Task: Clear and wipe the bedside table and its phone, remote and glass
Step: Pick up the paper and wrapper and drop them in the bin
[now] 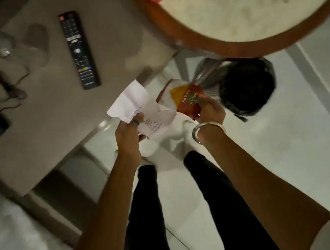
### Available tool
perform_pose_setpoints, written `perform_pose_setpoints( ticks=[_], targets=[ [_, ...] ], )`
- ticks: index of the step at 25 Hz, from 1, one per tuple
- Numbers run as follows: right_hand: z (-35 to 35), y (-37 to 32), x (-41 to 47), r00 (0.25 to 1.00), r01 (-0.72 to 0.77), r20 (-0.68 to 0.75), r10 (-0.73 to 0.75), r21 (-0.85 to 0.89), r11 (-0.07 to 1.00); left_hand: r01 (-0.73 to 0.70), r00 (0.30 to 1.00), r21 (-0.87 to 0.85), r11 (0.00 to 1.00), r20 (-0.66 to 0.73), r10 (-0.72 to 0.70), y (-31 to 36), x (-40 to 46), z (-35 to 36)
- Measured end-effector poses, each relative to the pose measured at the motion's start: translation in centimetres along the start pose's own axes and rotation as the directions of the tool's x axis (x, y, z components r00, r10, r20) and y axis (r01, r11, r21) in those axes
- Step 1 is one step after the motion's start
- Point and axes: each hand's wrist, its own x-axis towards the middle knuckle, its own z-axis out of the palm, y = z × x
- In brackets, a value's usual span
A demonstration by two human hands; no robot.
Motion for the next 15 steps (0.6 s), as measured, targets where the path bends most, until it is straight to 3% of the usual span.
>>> perform_pose_setpoints(
  ticks=[2,4,6,10,12,15],
  targets=[
    [-6.3,-1.7,3.9,0.99,-0.109,-0.086,0.114,0.067,0.992,0.1,0.992,-0.007,0.995,0.076,-0.099,-2.4,-0.3,4.6],
    [-11.2,-3.2,7.6,0.983,-0.171,-0.06,0.173,0.037,0.985,0.151,0.98,0.026,0.988,0.127,-0.153,-4.7,-0.6,9.1],
    [-13.1,-4.1,10.5,0.983,-0.177,-0.041,0.179,0.054,0.983,0.17,0.968,0.06,0.984,0.177,-0.178,-6.5,-0.6,12.0],
    [-14.0,-5.7,14.7,0.958,-0.261,-0.054,0.282,0.247,0.933,0.119,0.954,0.19,0.975,0.249,-0.165,-9.1,0.0,17.5],
    [-14.5,-6.6,15.7,0.96,-0.271,-0.012,0.28,0.217,0.938,0.113,0.949,0.258,0.96,0.258,-0.181,-9.3,0.4,20.5],
    [-15.8,-8.3,15.5,0.985,-0.154,-0.051,0.163,0.144,0.978,0.105,0.946,0.381,0.918,0.246,-0.211,-9.3,0.8,25.9]
  ],
)
